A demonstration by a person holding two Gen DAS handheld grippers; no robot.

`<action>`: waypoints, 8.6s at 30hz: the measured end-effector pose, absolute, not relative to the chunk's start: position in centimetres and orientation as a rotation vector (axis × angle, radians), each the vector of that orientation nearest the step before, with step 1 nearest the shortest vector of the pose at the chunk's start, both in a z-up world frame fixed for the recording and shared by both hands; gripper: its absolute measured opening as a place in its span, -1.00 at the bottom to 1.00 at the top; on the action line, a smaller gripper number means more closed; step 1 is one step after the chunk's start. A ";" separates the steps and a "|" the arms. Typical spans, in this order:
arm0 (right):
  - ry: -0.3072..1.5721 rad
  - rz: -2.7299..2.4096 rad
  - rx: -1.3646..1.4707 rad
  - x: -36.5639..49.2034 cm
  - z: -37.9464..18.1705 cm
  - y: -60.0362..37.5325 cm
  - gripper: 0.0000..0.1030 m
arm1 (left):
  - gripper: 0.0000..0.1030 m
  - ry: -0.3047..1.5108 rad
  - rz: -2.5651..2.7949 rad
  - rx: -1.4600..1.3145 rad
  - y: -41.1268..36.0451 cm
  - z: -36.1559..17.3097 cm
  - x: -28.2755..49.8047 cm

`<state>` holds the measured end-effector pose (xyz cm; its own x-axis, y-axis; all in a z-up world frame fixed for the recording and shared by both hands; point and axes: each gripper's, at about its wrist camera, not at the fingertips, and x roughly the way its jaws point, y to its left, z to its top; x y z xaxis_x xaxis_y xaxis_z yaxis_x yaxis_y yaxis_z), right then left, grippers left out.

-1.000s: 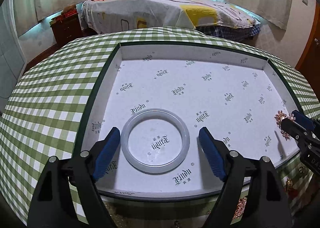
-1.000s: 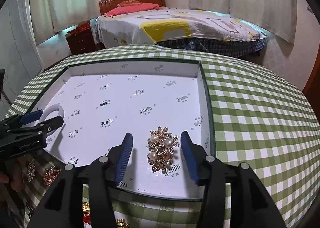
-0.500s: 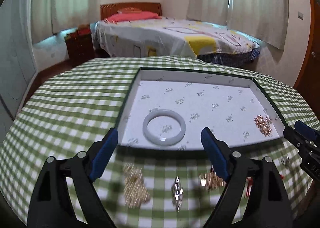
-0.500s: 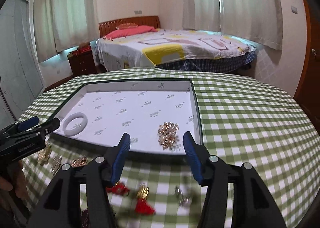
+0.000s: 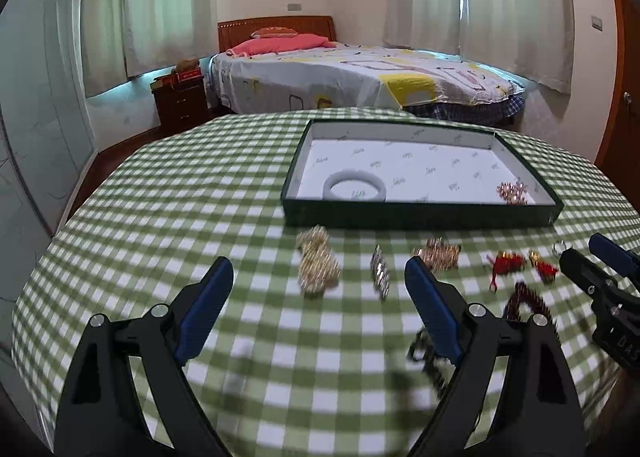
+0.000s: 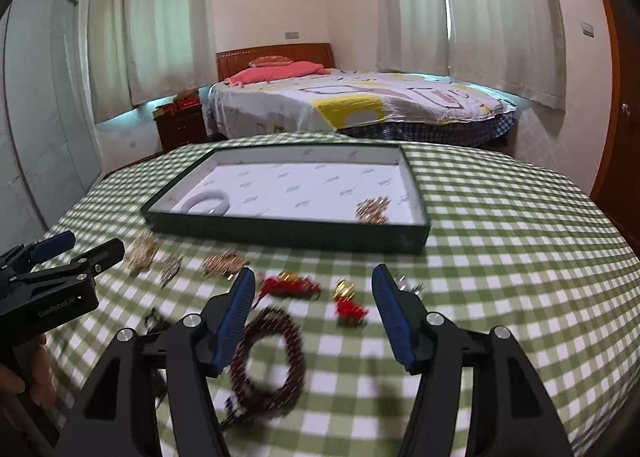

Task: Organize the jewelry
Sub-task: 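Lift both tools out of the box back over the jewelry, then grasp the dark red bead bracelet with the right tool while the left grasps the black cord necklace, then carry the bracelet and necklace into the white box and open both tools, then withdraw both tools from the box, right tool moving over the red tassel, then close the right tool on the red tassel with gold charm, then grasp the silver rhinestone brooch with the left tool while the right holds the tassel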

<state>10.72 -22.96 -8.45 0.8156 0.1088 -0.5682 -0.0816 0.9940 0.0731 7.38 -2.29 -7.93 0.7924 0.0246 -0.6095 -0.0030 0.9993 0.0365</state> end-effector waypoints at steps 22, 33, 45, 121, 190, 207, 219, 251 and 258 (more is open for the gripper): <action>0.805 0.123 0.020 10.5 -12.7 -20.4 0.38 | 0.67 0.691 0.044 -0.033 -0.7 -9.1 5.2; 0.800 0.180 -0.016 9.2 -12.4 -20.1 -0.63 | 0.67 0.745 -0.008 -0.050 -2.8 -9.8 4.5; 0.739 0.126 0.047 8.3 -11.1 -23.9 -0.66 | 0.66 0.791 -0.063 -0.014 -6.5 -10.6 3.9; 0.565 0.192 0.129 16.2 -4.6 -23.4 -0.66 | -0.67 0.512 -0.226 0.002 -8.5 -2.3 12.9; 0.707 0.147 0.127 13.1 -10.6 -24.8 -0.02 | 0.30 0.638 -0.072 -0.034 -3.0 -7.6 11.3; 0.832 0.149 0.110 14.9 -12.3 -24.5 -0.46 | 0.30 0.694 -0.035 -0.053 -1.5 -9.2 10.9; 0.829 0.141 0.126 14.6 -12.4 -25.2 -0.76 | 0.30 0.711 -0.050 -0.037 -2.3 -9.8 11.0; 0.832 0.155 0.122 13.1 -12.2 -25.6 -0.59 | 0.29 0.743 -0.113 -0.023 -4.7 -10.5 11.7; 0.824 0.154 0.083 12.4 -12.2 -25.3 -0.75 | 0.14 0.764 -0.128 -0.017 -5.4 -10.9 12.2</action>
